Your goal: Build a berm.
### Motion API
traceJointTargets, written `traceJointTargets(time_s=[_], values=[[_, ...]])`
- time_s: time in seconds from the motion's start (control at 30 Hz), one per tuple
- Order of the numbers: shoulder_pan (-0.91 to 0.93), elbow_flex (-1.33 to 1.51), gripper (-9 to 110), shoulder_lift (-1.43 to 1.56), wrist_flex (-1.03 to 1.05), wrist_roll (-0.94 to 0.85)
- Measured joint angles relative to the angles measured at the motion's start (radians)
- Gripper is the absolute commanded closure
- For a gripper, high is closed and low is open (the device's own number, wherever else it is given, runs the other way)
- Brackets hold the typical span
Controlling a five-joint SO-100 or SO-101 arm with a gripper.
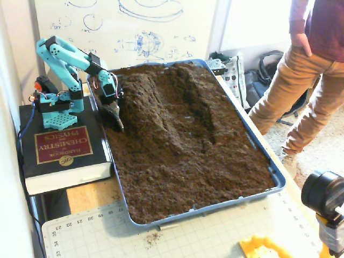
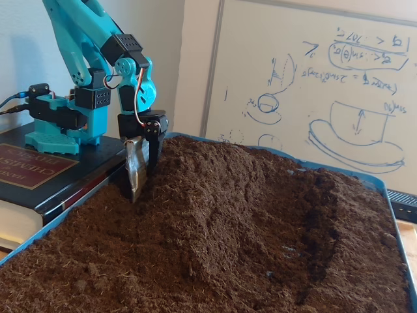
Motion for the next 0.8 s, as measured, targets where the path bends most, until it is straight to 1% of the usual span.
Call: traceJointTargets(time_s=[0.37,0.8], values=[[0.000,-0.216,101,-0.281,0.000,0.000],[0.000,-0.339,101,-0.416,0.002,0.000]])
